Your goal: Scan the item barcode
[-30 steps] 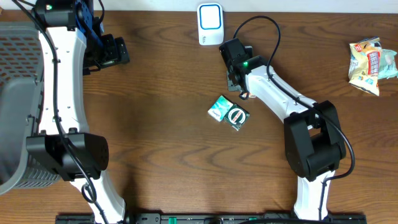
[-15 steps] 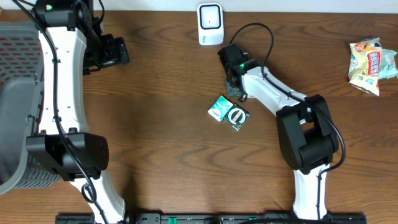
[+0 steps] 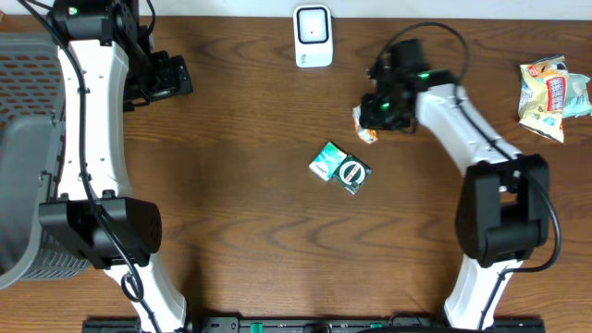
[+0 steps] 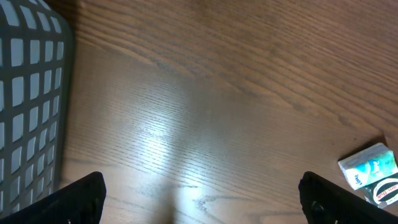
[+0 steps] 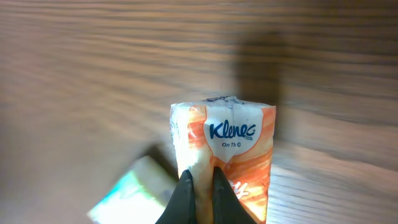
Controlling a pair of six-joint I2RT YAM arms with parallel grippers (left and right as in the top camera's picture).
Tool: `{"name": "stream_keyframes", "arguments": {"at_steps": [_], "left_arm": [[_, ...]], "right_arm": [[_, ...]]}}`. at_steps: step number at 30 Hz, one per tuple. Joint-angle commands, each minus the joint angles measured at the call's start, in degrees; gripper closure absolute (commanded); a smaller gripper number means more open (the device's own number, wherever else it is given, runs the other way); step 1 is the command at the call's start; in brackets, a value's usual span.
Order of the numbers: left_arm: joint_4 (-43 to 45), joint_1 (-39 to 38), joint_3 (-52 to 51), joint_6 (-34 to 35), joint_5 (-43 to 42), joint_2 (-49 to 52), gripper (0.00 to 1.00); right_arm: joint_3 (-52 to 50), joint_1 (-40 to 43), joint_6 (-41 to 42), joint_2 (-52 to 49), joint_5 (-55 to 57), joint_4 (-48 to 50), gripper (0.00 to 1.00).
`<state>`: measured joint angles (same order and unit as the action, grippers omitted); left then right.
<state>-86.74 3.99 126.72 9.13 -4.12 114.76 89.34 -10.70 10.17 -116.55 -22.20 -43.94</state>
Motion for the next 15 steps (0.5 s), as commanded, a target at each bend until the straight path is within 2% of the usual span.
{"name": "stream_keyframes", "arguments": {"at_steps": [1,5,13,15], "left_arm": [[-0.2,0.22,0.22,-0.35,0.52,0.33,0.02],[-0.2,0.22,0.22,-0.35,0.52,0.33,0.02],[-0.2,0.22,0.22,-0.33,0.52,0.33,0.02],[-0.2,0.22,0.2,-0.33,0.52,0.33,0.02]], "right_arm": [[-0.31,4.57,-5.14,-1.27,-28.46,-0.26,0.99],[-2.14,7.87,-5.16,-4.72,-33.81,-0.17,0.99],[-2.67,13.86,-3.45,-8.04,-15.37,-0.68,0.99],[-2.51,15.21,-3.39,-8.04,-11.02,-0.85,0.87]]}}
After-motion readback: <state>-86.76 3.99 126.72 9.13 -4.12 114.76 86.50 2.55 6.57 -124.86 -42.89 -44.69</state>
